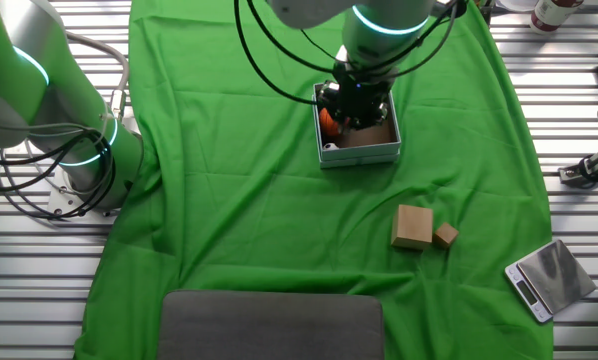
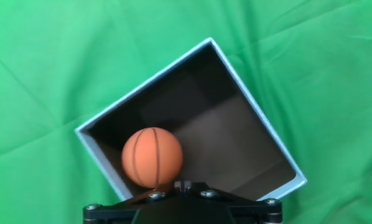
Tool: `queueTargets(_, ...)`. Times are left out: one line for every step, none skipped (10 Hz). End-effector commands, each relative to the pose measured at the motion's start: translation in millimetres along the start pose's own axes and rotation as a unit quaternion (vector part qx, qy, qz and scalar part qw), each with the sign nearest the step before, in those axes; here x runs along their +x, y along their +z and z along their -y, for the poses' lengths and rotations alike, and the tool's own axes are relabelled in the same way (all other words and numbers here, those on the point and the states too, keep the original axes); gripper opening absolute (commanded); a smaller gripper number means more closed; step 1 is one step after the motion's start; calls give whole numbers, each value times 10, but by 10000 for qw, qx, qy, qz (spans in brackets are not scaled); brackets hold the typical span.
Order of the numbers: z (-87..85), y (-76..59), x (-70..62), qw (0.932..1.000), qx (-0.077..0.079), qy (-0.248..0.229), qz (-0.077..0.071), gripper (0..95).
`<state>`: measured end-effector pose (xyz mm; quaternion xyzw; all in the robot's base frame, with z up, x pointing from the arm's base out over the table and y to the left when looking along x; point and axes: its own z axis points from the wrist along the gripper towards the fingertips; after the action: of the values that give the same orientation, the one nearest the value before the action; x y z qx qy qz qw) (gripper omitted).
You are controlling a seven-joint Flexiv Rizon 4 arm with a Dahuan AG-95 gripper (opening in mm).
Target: Take everything out of the gift box
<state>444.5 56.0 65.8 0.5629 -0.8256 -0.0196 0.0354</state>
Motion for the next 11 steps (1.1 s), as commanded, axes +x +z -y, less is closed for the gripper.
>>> queueTargets(67,53,34,9997,26,-235,73,570)
queueTargets(111,75,69,9994,38,-316,101,570)
queueTargets(130,82,98,9994,41,-330,97,570)
queueTargets(139,89,114,9993,45,-346,91,570)
queueTargets(160,111,147,9993,49,-366,103,760)
queueTargets(181,142,172,9991,63,-400,129,760)
queueTargets(190,158,180,9990,77,-415,138,760)
queueTargets(206,196,186,9989,103,-432,153,760)
queueTargets(220,227,190,9987,135,-472,164,760)
queueTargets(227,246,193,9985,153,-495,171,570)
queueTargets(234,265,195,9982,195,-537,180,570)
